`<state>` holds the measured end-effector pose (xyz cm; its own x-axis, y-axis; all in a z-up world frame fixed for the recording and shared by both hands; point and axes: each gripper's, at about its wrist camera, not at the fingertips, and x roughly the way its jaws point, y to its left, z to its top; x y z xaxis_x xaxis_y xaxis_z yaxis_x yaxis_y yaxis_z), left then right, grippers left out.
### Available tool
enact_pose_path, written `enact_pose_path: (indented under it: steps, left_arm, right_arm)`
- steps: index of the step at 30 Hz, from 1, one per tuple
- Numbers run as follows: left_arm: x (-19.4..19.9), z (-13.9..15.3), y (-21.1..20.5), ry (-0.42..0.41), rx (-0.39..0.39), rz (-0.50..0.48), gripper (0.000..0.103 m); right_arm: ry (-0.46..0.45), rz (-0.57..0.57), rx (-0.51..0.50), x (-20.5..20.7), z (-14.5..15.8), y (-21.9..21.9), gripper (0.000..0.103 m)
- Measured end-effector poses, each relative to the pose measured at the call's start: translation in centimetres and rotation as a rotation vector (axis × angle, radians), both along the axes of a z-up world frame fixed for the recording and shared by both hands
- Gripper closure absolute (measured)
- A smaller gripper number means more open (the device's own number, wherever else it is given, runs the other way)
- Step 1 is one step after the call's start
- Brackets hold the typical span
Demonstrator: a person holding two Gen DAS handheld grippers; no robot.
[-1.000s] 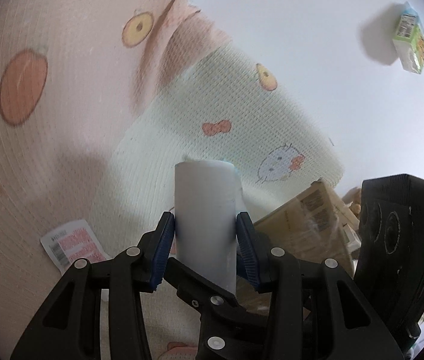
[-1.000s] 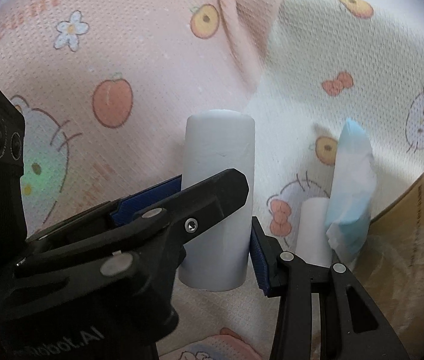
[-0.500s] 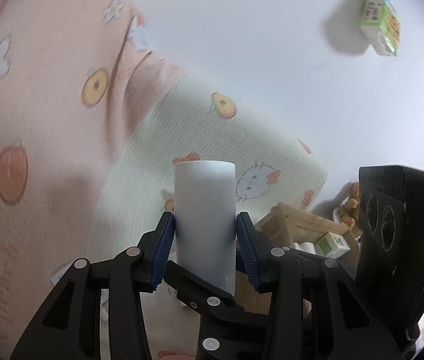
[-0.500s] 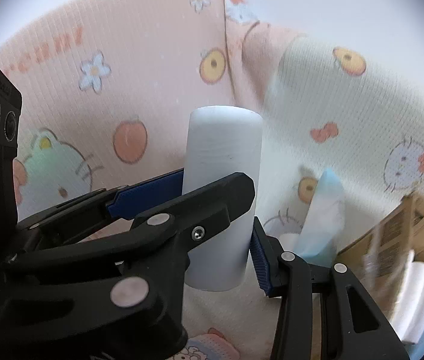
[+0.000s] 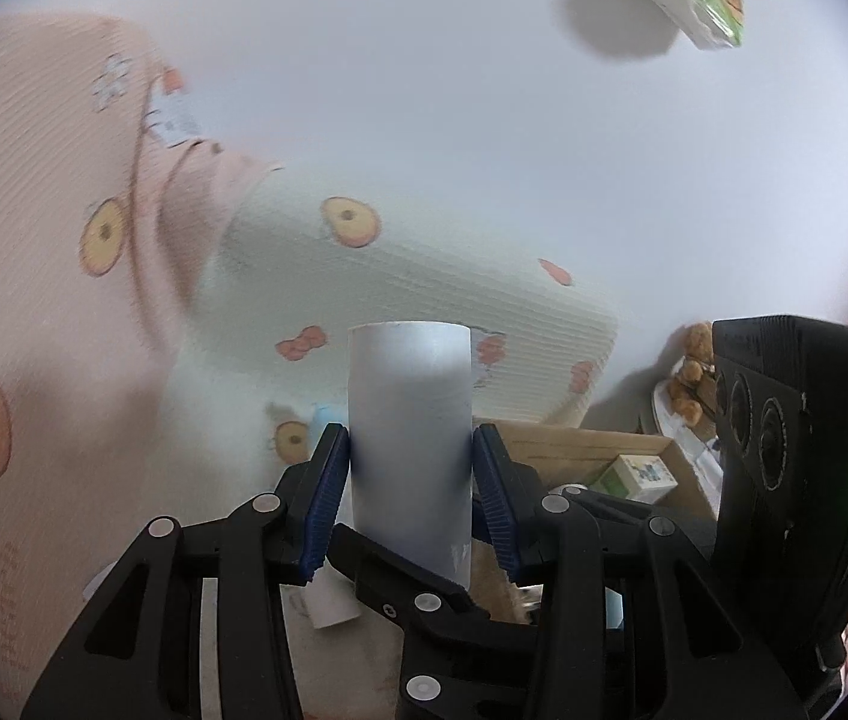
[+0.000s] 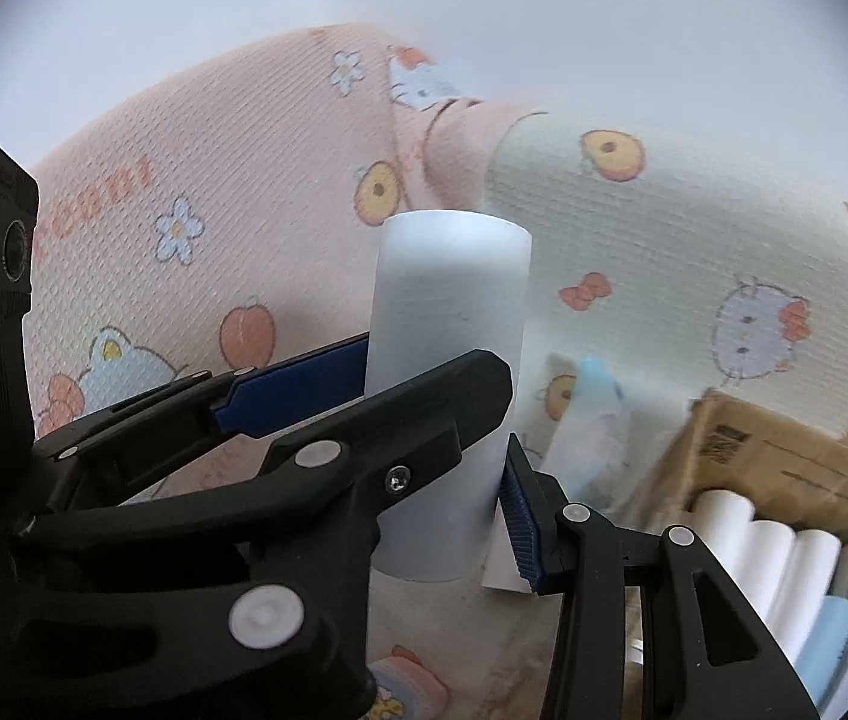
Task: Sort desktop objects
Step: 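Carry the held paper roll with the right tool over the cardboard box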
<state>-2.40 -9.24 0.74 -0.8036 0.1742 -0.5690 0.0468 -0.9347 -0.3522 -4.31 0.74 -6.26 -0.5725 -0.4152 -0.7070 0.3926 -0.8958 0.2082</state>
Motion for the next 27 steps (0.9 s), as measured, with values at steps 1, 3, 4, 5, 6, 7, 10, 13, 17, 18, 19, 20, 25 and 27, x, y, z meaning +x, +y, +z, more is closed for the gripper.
enact_pose_path:
  steps: [1, 3, 4, 5, 6, 7, 10, 13, 17, 18, 19, 20, 25, 27]
  left_arm:
    - [-0.3, 0.2, 0.4, 0.000, -0.005, -0.007, 0.057]
    - [-0.9, 0.5, 1.5, -0.005, -0.020, -0.025, 0.057]
    - [-1.2, 0.7, 2.1, -0.007, -0.027, -0.032, 0.057]
    - [-1.5, 0.8, 2.7, -0.008, -0.036, -0.040, 0.057]
    - [-1.8, 0.9, 3.5, -0.008, -0.048, -0.051, 0.057]
    - [-2.1, 1.0, 4.3, -0.006, -0.061, -0.062, 0.057]
    - [-2.8, 0.9, 6.0, -0.011, -0.078, -0.090, 0.057]
    - [-3.4, 0.3, 7.8, -0.027, -0.081, -0.124, 0.057]
    - [-4.0, -0.7, 9.5, -0.054, -0.086, -0.161, 0.057]
    - [-4.1, -0.9, 9.8, -0.058, -0.085, -0.169, 0.057]
    - [-4.4, -1.1, 10.0, -0.064, -0.081, -0.177, 0.057]
    - [-4.5, -1.3, 10.4, -0.073, -0.076, -0.187, 0.057]
    - [-6.0, -1.7, 12.0, -0.140, -0.069, -0.243, 0.057]
    - [-7.0, -1.8, 13.1, -0.178, -0.069, -0.274, 0.057]
  right_arm:
    - [0.003, -0.007, -0.002, 0.0, 0.2, 0.5, 0.061]
    - [0.011, -0.020, -0.015, 0.1, 0.5, 1.5, 0.061]
    - [0.015, -0.028, -0.027, 0.1, 0.7, 2.3, 0.061]
    - [0.014, -0.034, -0.034, 0.2, 0.8, 2.7, 0.061]
    - [0.014, -0.043, -0.042, 0.2, 0.9, 3.4, 0.061]
    - [0.014, -0.054, -0.051, 0.3, 1.0, 4.0, 0.061]
    - [0.014, -0.091, -0.085, 0.6, 1.0, 5.9, 0.061]
    - [0.009, -0.126, -0.101, 1.0, 0.7, 7.8, 0.061]
    - [-0.015, -0.143, -0.115, 1.3, -0.2, 9.7, 0.061]
    - [-0.023, -0.148, -0.115, 1.4, -0.5, 10.0, 0.061]
    - [-0.028, -0.154, -0.112, 1.4, -0.6, 10.4, 0.061]
    - [-0.034, -0.160, -0.109, 1.5, -0.8, 10.7, 0.061]
    - [-0.084, -0.184, -0.174, 1.6, -1.8, 13.0, 0.061]
    - [-0.094, -0.203, -0.178, 1.8, -2.0, 14.0, 0.061]
